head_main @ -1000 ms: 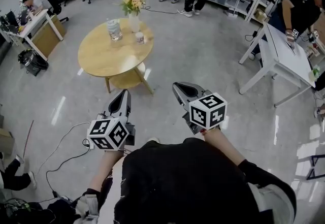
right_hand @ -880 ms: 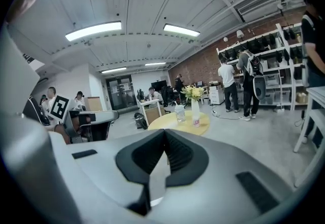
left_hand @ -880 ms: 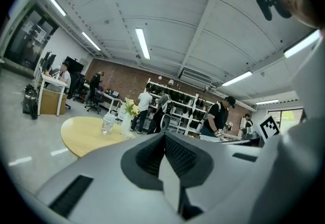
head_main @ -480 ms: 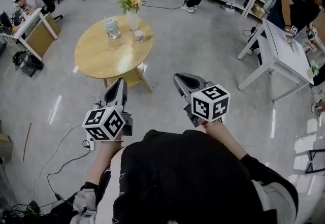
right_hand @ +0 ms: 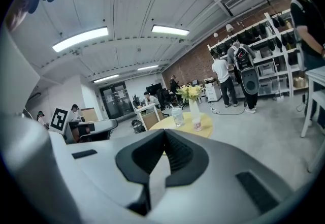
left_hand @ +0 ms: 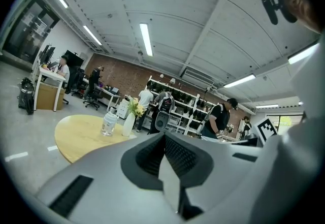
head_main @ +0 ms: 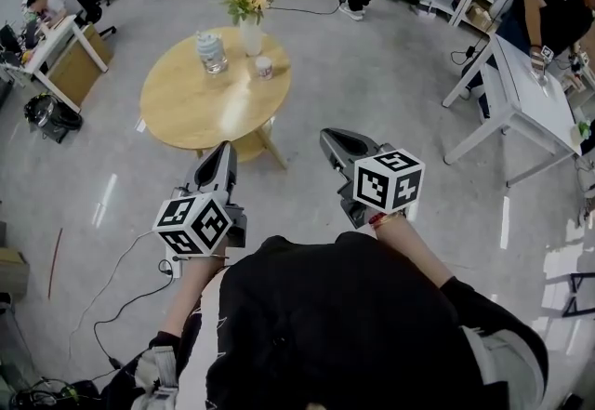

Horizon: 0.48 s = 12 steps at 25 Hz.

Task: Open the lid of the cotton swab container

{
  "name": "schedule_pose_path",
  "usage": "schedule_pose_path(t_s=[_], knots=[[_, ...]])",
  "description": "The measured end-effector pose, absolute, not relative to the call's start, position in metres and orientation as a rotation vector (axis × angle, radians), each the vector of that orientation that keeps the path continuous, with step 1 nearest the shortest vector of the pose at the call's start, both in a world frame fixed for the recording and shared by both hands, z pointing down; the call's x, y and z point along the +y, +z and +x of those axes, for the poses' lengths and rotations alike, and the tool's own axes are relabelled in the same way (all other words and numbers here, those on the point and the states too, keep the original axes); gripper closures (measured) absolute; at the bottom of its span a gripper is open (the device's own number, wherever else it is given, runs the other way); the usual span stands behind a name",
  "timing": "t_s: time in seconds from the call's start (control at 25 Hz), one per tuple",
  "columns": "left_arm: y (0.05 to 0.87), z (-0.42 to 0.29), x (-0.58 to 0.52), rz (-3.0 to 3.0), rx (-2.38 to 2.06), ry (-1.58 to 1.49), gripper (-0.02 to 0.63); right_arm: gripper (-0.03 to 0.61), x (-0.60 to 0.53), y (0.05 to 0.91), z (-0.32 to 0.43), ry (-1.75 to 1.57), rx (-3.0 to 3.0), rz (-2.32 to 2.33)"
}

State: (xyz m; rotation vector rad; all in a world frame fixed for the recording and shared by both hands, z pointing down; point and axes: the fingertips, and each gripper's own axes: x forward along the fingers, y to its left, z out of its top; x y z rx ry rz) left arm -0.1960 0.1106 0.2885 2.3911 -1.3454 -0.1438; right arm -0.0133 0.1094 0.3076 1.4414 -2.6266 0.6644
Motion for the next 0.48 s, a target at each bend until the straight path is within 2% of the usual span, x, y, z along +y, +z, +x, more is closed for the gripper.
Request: schedule_pose_path(t_s=[0.48], knots=[[0.306, -0.220, 0.069, 2.361, -1.350, -0.146, 0.603, 0.574, 0.069, 0.323, -0.032, 0.676, -2.611, 1.444]])
